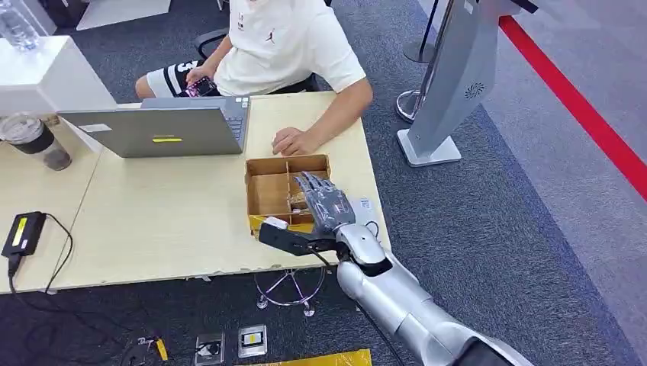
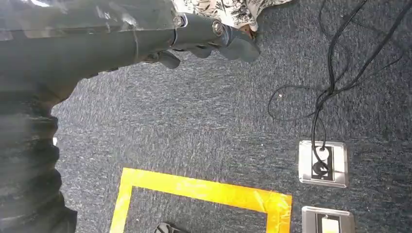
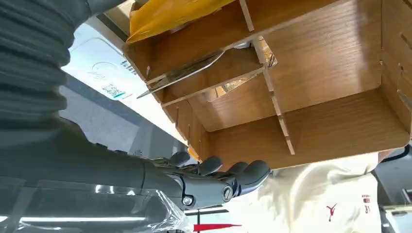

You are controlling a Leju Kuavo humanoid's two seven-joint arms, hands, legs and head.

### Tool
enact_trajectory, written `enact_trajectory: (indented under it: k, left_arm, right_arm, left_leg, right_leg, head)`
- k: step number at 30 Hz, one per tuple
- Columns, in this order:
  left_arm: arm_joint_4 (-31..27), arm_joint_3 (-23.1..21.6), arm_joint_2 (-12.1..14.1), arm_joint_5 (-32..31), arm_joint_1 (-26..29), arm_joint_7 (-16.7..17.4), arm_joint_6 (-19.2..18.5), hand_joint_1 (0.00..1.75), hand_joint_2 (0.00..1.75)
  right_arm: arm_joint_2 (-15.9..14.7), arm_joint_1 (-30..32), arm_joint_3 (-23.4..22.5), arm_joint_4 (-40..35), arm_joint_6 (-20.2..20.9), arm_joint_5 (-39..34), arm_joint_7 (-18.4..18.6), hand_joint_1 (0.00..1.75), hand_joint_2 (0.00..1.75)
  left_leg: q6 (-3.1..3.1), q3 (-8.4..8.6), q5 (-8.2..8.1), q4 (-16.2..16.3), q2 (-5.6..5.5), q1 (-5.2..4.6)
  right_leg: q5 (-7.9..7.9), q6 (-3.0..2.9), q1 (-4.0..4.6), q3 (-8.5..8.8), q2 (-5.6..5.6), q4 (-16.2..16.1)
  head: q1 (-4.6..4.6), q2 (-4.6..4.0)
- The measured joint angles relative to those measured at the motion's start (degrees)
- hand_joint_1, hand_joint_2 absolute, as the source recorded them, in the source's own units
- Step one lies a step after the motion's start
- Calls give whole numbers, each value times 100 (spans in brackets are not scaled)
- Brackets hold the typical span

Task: Pass the card to the sensor for recognition and then transmit it.

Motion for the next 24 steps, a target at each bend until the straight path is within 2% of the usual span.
enact_trajectory:
  k: [11, 24]
  left_arm:
    - [0, 0, -15, -39, -1, 0, 0, 0, 175]
    - [0, 0, -31, -92, -3, 22, 7, 0, 175]
  right_arm:
    - [142, -17, 2, 7, 24, -4, -35, 0, 175]
    - [157, -19, 0, 234, -13, -28, 35, 0, 175]
  left_leg:
    - [0, 1, 0, 0, 0, 2]
    - [0, 1, 0, 0, 0, 1]
  right_leg:
    - [0, 0, 2, -1, 0, 0]
    - [0, 0, 1, -1, 0, 0]
  head:
    - [0, 0]
    - [0, 0]
